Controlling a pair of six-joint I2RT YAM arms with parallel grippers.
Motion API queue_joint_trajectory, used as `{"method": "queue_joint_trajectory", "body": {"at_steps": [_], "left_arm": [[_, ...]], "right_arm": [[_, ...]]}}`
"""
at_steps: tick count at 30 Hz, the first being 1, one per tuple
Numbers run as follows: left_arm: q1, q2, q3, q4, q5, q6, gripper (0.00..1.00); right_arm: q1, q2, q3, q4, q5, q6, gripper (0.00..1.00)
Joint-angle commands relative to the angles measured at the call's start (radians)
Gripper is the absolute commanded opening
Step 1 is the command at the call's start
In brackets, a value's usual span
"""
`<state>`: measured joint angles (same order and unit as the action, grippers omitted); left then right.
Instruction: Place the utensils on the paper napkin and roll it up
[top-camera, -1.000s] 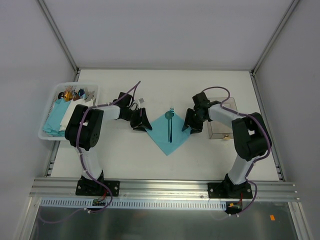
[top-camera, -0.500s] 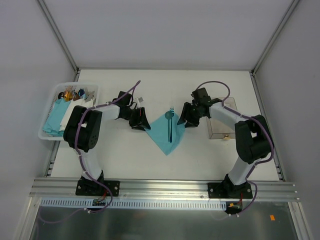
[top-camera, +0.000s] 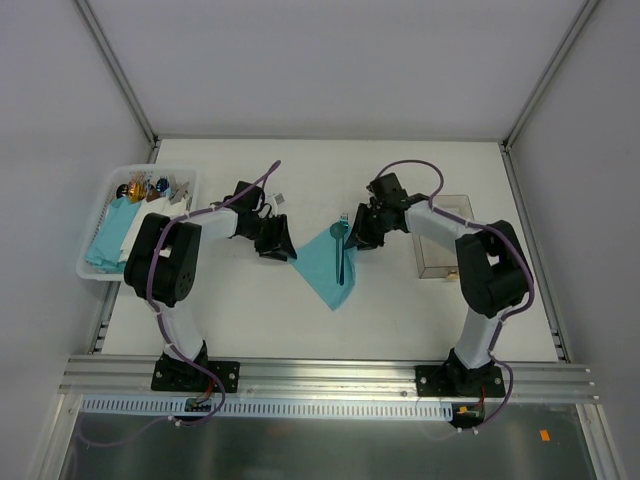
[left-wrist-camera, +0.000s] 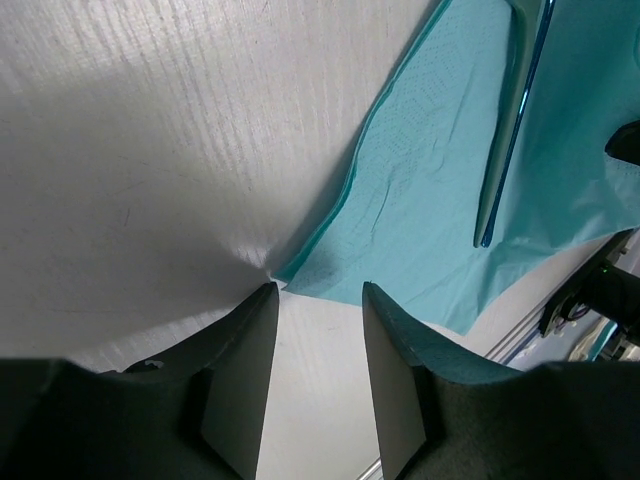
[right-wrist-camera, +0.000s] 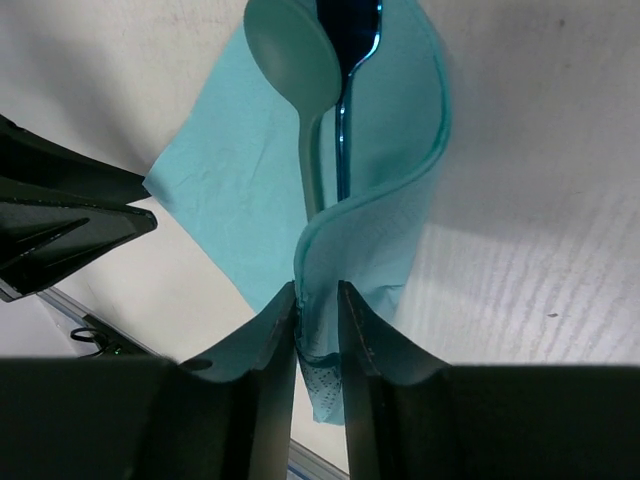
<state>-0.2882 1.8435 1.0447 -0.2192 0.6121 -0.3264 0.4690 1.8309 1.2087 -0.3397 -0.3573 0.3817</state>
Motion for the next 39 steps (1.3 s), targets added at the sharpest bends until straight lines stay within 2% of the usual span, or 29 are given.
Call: {"method": "queue_joint_trajectory", "body": {"at_steps": [1, 2, 5, 15, 25, 29, 32, 37, 39], "left_arm": [[-0.002, -0.049, 0.018, -0.035, -0.052, 0.044, 0.4], [-0.002, -0.052, 0.017, -0.04, -0.055, 0.046, 0.4], [-0.002, -0.053, 0.017, -0.045, -0.057, 0.047, 0.4], [-0.003, -0.02, 0.028, -0.052, -0.045, 0.043, 0.35], [-0.003, -0.029, 0.029, -0.054, -0.023, 0.041, 0.35], [-0.002, -0.055, 0.032, -0.052, -0.015, 0.044, 0.35], [0.001, -0.085, 0.034, -0.051, -0.012, 0.043, 0.35], [0.009, -0.115, 0.041, -0.051, -0.002, 0.036, 0.35], [0.009, -0.118, 0.038, -0.051, -0.002, 0.035, 0.35]], "right_arm": [[0.017, 0.01, 0.054, 0.019, -0.023, 0.013, 0.22], [0.02, 0.011, 0.057, 0.016, -0.023, 0.011, 0.16], [0.028, 0.021, 0.069, 0.016, -0.031, 0.011, 0.11], [0.057, 0.067, 0.118, 0.013, -0.043, 0.016, 0.11], [0.071, 0.126, 0.149, 0.014, -0.051, 0.019, 0.13], [0.074, 0.143, 0.149, 0.028, -0.066, 0.026, 0.25], [0.076, 0.154, 0.15, 0.044, -0.077, 0.036, 0.27], [0.077, 0.157, 0.149, 0.057, -0.095, 0.046, 0.28], [0.077, 0.14, 0.146, 0.059, -0.088, 0.048, 0.25]]}}
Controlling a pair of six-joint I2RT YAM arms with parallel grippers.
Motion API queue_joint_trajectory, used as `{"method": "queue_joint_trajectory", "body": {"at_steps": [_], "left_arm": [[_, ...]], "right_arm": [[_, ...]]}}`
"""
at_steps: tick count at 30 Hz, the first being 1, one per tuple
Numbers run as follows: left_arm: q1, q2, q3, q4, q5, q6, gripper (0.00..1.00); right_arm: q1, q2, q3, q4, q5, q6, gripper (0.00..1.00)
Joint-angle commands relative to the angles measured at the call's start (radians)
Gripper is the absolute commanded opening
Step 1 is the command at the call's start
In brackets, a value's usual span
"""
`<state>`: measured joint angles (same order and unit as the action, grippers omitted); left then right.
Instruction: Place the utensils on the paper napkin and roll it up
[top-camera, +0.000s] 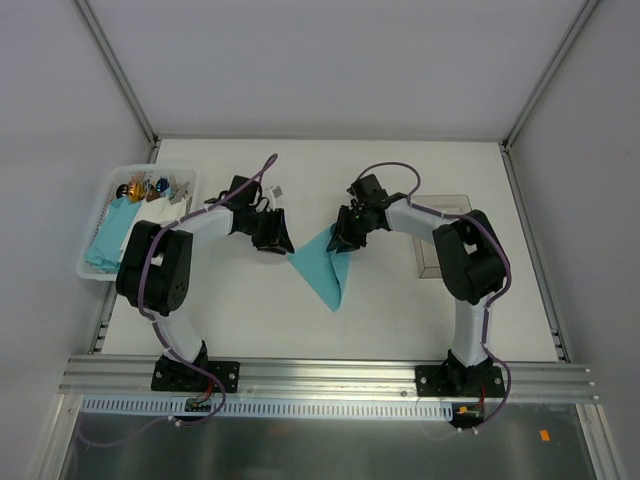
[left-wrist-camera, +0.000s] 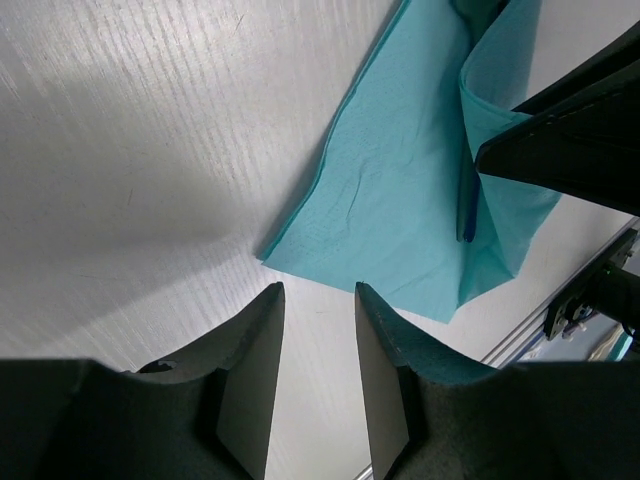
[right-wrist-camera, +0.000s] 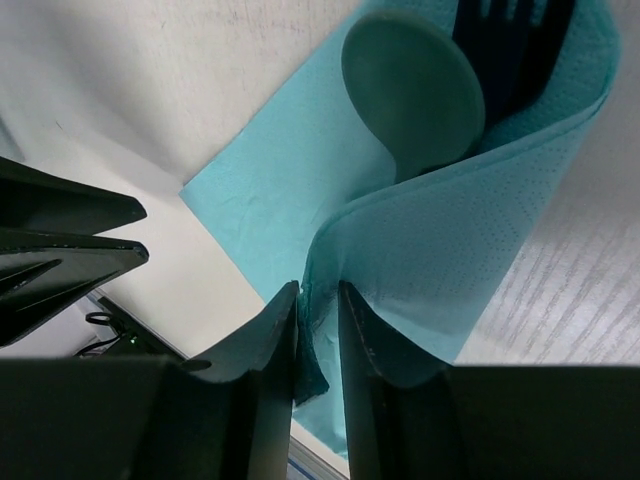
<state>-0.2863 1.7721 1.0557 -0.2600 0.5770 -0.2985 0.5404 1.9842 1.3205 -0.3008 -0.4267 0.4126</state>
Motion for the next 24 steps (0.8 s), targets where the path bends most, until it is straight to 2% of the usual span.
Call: {"method": "queue_joint_trajectory", "body": {"at_steps": [1, 4, 7, 13, 14, 15, 17, 19, 23, 24], "left_arm": [[0.009, -0.048, 0.027, -0.012, 0.034, 0.007, 0.35], [0.007, -0.062, 0.02, -0.012, 0.034, 0.01, 0.35], [0.007, -0.094, 0.013, -0.012, 0.04, 0.028, 0.36], [0.006, -0.184, 0.004, -0.015, 0.052, 0.148, 0.39], [0.006, -0.195, 0.001, -0.016, 0.078, 0.171, 0.39], [0.004, -0.22, -0.003, -0.018, 0.093, 0.221, 0.39], [-0.025, -0.247, -0.006, -0.033, 0.11, 0.286, 0.39], [-0.069, -0.287, -0.014, -0.051, 0.075, 0.425, 0.38], [-0.241, -0.342, -0.036, -0.137, -0.009, 0.685, 0.33], [-0.325, -0.361, -0.054, -0.142, -0.037, 0.729, 0.29]], "right_arm": [[0.006, -0.024, 0.025, 0.019, -0.015, 0.015, 0.24], [-0.003, -0.077, 0.005, 0.014, -0.007, 0.011, 0.2], [-0.031, -0.14, -0.032, -0.018, 0.009, -0.015, 0.21], [-0.095, -0.257, -0.105, -0.138, 0.106, -0.103, 0.43], [-0.105, -0.269, -0.113, -0.149, 0.117, -0.122, 0.54], [-0.12, -0.281, -0.127, -0.161, 0.134, -0.13, 0.58], [-0.134, -0.306, -0.136, -0.19, 0.154, -0.149, 0.63], [-0.149, -0.321, -0.139, -0.221, 0.187, -0.173, 0.63], [-0.189, -0.369, -0.159, -0.241, 0.22, -0.198, 0.63], [-0.204, -0.392, -0.162, -0.244, 0.229, -0.198, 0.63]]}}
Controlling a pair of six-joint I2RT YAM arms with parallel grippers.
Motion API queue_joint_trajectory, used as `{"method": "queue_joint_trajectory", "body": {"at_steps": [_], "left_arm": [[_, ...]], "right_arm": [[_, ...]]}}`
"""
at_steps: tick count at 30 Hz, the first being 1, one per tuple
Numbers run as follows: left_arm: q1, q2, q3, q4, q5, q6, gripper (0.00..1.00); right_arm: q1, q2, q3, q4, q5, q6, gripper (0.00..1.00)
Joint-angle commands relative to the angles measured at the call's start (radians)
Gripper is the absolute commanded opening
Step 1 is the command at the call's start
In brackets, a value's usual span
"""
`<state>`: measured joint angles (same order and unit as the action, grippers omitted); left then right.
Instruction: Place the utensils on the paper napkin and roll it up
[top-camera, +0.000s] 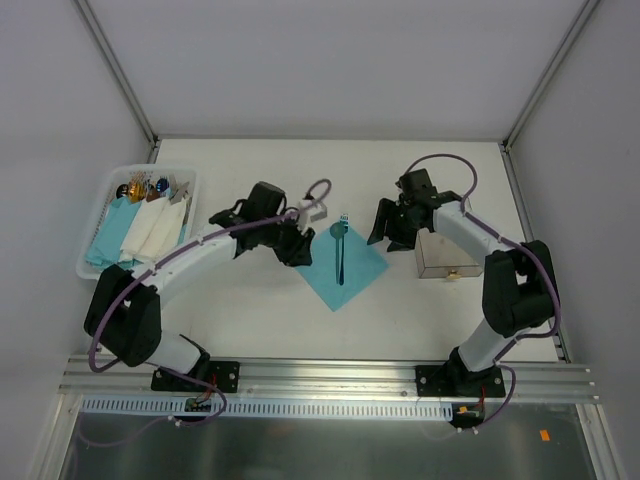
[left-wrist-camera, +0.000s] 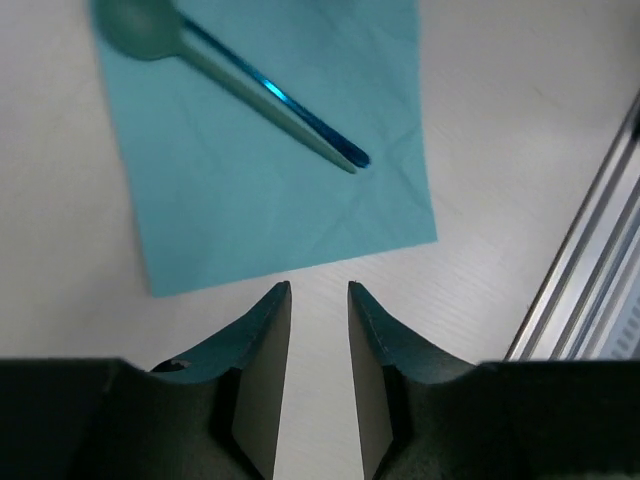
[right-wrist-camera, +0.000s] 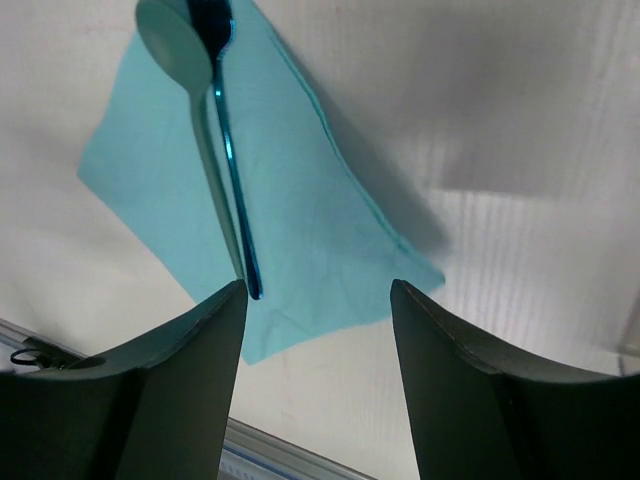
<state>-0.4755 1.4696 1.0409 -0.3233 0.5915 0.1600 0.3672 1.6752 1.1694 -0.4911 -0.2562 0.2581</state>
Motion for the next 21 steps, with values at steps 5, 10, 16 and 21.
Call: {"method": "queue_joint_trajectory", "body": {"at_steps": [5, 10, 16, 21], "left_arm": [[-0.377, -0.055, -0.09, -0.079, -0.248, 0.481, 0.23], [-0.472, 0.004, -0.11, -0.048, -0.243, 0.568, 0.23], [-0.54, 0.008, -0.194, 0.088, -0.309, 0.628, 0.27], [-0.581, 0.027, -0.261, 0.215, -0.354, 0.642, 0.3]], "right_arm": [[-0.062, -0.121, -0.01, -0.061, 0.041, -0.043, 0.62], [-0.073, -0.131, -0.007, -0.064, -0.001, -0.039, 0.62], [-0.079, -0.126, -0.011, -0.063, -0.021, -0.037, 0.61], [-0.08, -0.124, -0.013, -0.061, -0.028, -0.036, 0.61]]}}
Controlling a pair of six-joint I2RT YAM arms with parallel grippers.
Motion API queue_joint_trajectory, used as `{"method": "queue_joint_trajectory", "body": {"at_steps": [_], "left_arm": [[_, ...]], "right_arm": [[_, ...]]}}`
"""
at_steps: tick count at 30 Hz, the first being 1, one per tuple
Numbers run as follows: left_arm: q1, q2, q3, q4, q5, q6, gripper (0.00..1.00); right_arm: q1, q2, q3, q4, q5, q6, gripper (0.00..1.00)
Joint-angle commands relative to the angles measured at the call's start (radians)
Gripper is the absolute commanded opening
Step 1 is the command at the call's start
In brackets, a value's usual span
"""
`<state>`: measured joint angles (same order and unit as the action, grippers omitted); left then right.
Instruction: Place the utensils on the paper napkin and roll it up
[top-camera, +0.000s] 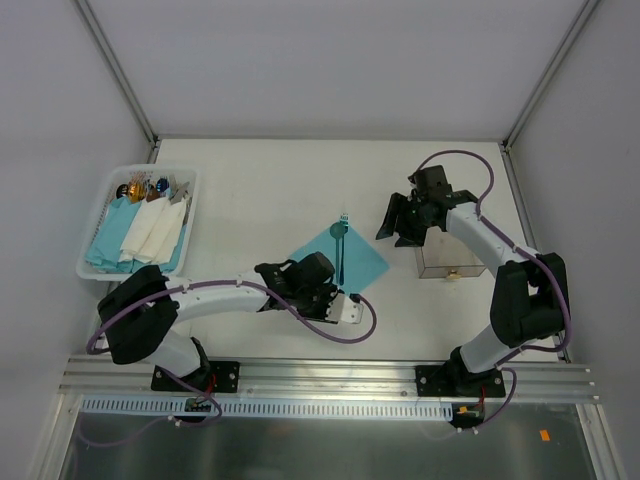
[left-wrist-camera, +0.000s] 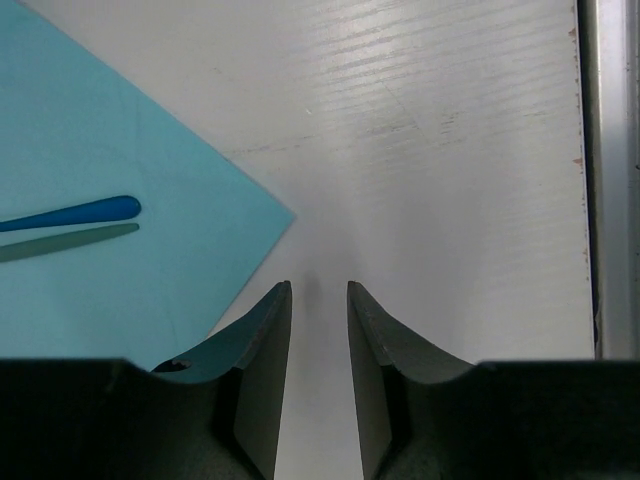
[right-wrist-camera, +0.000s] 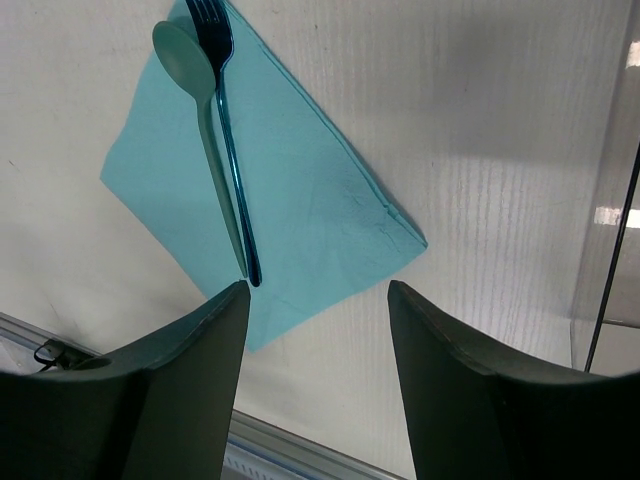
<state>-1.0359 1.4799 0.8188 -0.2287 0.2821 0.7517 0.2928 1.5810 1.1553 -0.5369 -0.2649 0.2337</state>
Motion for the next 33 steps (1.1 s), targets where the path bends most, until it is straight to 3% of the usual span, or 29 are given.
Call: {"method": "queue_joint_trajectory", "body": {"at_steps": [1, 23, 33], "left_arm": [[-0.026, 0.019, -0.047, 0.143, -0.061, 0.055, 0.29], [-0.058, 0.108, -0.047, 0.259, -0.04, 0.084, 0.27], [-0.058, 0.138, -0.047, 0.301, -0.081, 0.071, 0.16]], "right_arm": [[-0.006, -0.029, 0.001, -0.015, -0.017, -0.011, 0.61], [-0.007, -0.003, -0.014, -0.009, -0.027, -0.017, 0.6], [-0.014, -0.003, -0.017, -0.009, -0.034, -0.022, 0.6]]}}
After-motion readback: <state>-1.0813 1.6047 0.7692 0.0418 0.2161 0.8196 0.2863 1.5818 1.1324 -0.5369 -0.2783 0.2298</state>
